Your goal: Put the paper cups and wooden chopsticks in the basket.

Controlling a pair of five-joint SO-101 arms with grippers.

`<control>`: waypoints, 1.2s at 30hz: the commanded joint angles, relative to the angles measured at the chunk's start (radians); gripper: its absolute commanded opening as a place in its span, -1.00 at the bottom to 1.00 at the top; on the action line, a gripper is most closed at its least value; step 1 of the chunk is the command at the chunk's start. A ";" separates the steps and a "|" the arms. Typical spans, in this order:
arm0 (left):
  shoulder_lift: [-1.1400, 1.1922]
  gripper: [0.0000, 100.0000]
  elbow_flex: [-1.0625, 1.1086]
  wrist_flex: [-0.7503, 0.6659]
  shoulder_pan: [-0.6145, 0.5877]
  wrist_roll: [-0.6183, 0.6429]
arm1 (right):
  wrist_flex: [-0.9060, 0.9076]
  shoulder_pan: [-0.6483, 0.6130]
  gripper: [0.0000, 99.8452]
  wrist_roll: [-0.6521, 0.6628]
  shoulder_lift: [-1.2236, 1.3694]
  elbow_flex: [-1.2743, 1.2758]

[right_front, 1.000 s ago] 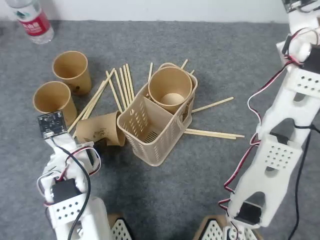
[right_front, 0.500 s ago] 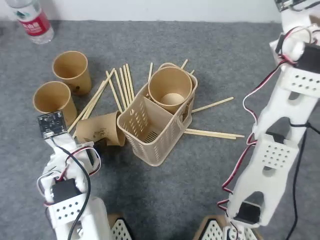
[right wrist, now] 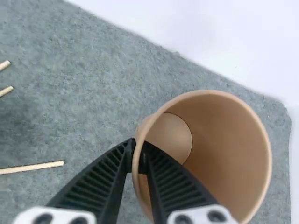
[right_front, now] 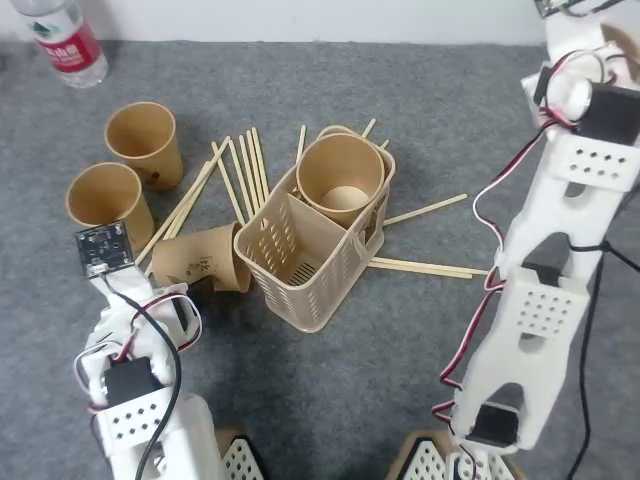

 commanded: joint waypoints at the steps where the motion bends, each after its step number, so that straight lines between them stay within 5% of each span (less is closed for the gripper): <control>1: -0.009 -0.37 -0.004 -0.020 0.005 0.003 | 0.041 -0.021 -0.99 -0.011 -0.117 0.043; 36: -0.009 -0.37 0.005 -0.034 0.005 0.003 | 0.036 -0.298 -0.99 -0.060 -0.499 0.497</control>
